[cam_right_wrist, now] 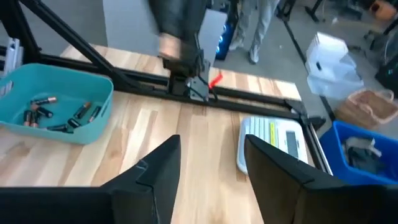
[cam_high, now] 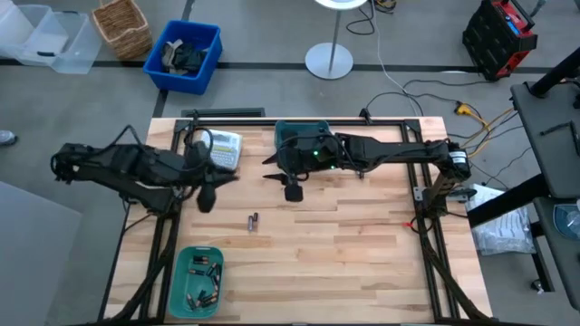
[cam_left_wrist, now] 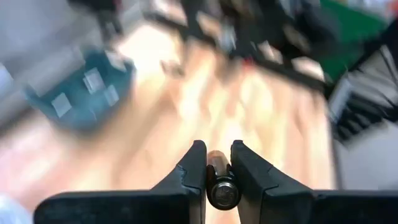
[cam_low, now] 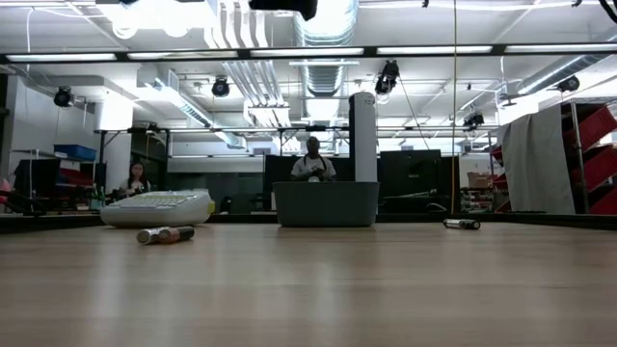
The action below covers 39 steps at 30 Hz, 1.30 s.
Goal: Sort batteries
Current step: Put the brown battery into the green bin
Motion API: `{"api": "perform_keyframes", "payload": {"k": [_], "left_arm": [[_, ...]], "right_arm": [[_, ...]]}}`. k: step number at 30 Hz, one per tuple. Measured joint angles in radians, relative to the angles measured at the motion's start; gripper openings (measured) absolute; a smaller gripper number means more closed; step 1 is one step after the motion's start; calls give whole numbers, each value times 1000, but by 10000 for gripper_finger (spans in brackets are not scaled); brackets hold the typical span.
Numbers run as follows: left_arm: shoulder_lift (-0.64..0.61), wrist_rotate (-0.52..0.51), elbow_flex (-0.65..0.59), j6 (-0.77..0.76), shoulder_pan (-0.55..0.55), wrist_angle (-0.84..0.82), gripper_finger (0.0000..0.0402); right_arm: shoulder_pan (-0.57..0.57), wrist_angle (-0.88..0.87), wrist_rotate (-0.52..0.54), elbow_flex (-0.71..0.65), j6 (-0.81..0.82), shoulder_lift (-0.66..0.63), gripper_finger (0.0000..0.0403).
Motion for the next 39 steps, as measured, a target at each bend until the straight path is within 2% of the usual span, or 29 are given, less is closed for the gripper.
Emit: {"api": "perform_keyframes", "payload": {"k": [5, 9, 11, 16, 19, 22, 25, 29, 33, 39], "left_arm": [[50, 214, 104, -212, -76, -267, 28], [97, 393, 81, -308, -184, -316, 28], [124, 441, 50, -338, -259, -317, 28], [175, 478, -54, -501, -451, -291, 28], [192, 507, -133, -612, -540, -177, 28], [195, 464, -209, -711, -600, -20, 28], [201, 426, -278, -852, -629, 65, 36], [203, 435, -336, -1005, -648, 115, 96], [202, 441, -354, -1029, -653, 135, 136], [193, 458, -350, -1046, -653, 135, 150]], "right_arm": [[-20, -45, 1, 0, 27, -1, 176], [-30, -57, 1, 0, 27, -1, 171], [-32, -56, 1, 0, 27, -1, 165], [-38, -55, 1, -1, 17, -1, 151], [-41, -54, 1, -1, 7, -1, 143], [-44, -54, 1, -1, -8, -1, 135], [-49, -53, 0, -1, -10, -1, 129], [-53, -53, 1, -1, -11, -1, 122], [-53, -53, 1, -2, -11, -1, 122], [-53, -53, 1, -2, -8, 0, 134]]}}
